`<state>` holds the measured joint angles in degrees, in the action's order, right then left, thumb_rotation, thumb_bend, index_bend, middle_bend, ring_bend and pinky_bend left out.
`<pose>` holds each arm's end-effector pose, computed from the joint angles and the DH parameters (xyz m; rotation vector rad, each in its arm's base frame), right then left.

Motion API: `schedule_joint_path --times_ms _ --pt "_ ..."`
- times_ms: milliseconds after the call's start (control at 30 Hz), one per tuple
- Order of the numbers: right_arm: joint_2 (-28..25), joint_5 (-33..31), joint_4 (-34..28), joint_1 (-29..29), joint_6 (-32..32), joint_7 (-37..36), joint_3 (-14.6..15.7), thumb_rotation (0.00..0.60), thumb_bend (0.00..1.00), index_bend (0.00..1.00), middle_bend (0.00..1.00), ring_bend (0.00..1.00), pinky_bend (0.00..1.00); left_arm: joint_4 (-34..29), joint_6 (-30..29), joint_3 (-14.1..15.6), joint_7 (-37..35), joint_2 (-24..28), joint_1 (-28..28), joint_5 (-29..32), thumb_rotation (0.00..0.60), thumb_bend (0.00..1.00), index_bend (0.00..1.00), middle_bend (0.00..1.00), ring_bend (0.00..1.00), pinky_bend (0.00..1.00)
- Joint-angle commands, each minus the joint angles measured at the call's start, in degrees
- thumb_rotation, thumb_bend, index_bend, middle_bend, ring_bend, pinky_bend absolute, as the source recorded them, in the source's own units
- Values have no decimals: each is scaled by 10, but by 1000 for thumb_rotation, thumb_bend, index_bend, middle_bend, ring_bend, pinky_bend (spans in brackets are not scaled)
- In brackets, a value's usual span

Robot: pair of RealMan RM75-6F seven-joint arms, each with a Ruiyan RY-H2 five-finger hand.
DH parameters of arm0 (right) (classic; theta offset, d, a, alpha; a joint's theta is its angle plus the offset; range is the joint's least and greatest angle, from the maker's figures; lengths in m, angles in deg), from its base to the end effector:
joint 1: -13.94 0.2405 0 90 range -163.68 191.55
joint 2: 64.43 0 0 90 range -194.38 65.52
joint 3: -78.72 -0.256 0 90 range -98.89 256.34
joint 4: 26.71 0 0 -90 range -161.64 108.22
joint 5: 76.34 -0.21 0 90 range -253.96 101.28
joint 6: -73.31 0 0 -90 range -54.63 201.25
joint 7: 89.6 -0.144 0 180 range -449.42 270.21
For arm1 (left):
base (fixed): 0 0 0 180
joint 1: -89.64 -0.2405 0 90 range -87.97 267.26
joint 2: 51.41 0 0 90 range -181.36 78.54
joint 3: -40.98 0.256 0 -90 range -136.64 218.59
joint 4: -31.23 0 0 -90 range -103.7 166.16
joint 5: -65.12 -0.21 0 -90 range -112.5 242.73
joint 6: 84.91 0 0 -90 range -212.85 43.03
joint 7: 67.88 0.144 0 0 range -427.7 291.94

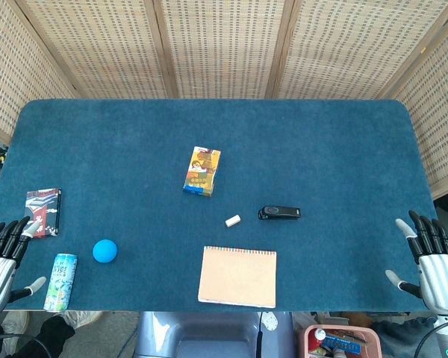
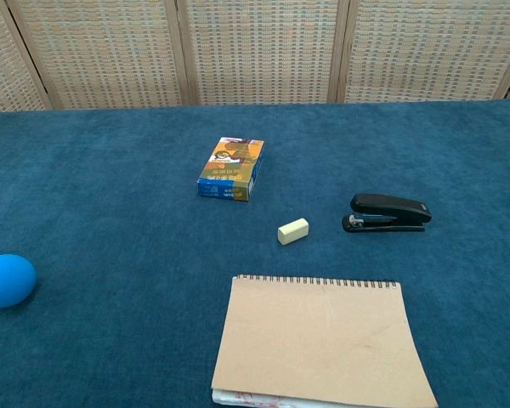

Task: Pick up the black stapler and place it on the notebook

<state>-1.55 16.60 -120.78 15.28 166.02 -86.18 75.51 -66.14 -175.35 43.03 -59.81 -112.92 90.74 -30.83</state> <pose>-0.2931 -0.1616 0.1748 1.3884 -0.7499 0.9728 -0.2861 0.1413 0.1580 -1.5142 -0.7923 -0.8860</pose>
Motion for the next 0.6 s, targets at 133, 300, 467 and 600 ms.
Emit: schedule_joint_path --times_ms 133,300,467,600 --pt "0 -1 1 1 -4 0 1 600 0 0 0 0 0 1 1 0 0 -1 0 2 600 0 0 0 0 0" --pt "1 -1 3 24 -38 -3 -3 600 0 0 0 0 0 1 3 -3 -2 -1 1 8 600 0 0 0 0 0" --pt "-7 -4 3 97 -144 -32 -18 600 0 0 0 0 0 -2 18 -9 7 -4 8 20 600 0 0 0 0 0" --pt "13 -27 14 168 -236 -30 -46 600 0 0 0 0 0 -5 29 -16 14 -7 14 37 600 0 0 0 0 0"
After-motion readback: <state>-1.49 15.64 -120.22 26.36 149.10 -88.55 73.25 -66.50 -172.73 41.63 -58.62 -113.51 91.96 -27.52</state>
